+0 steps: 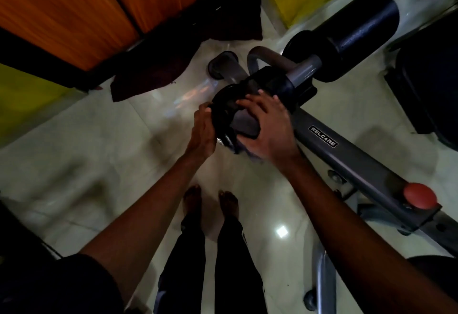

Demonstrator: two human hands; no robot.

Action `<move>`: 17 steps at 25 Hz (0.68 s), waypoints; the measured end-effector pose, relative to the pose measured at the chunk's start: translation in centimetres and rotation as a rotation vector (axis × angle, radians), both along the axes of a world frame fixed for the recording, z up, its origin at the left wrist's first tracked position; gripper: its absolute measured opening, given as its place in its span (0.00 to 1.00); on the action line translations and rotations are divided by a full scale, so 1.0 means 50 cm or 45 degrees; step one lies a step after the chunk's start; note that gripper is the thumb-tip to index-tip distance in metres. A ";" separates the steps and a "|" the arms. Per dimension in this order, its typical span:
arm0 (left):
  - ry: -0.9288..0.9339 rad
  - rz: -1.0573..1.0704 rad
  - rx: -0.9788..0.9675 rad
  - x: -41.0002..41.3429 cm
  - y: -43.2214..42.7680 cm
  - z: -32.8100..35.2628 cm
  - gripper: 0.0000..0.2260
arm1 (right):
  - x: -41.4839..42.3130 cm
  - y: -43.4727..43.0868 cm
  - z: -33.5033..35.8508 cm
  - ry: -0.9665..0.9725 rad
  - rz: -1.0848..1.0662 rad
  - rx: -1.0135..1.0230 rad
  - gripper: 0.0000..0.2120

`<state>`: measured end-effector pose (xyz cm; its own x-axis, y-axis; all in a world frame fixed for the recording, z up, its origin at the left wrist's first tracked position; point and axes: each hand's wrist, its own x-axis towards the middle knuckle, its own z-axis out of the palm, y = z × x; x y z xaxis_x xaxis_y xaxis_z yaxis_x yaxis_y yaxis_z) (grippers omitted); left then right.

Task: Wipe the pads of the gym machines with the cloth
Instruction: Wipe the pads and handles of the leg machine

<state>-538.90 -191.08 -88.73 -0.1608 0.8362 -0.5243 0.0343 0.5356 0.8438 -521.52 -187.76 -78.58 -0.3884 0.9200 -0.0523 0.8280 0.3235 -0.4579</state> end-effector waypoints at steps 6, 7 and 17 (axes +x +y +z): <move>0.088 0.020 -0.110 -0.007 0.026 0.036 0.14 | -0.015 0.044 -0.002 0.226 -0.577 0.117 0.25; 0.232 0.044 0.023 -0.002 0.020 0.051 0.13 | -0.038 0.030 0.000 0.168 -0.593 0.104 0.26; -0.017 0.070 -0.021 0.001 0.038 0.014 0.17 | 0.022 0.072 0.000 0.382 -0.833 0.023 0.27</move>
<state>-538.84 -189.19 -88.02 -0.1989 0.8174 -0.5407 -0.0070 0.5505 0.8348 -520.44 -184.17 -78.59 0.2472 0.9689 -0.0121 0.6943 -0.1858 -0.6953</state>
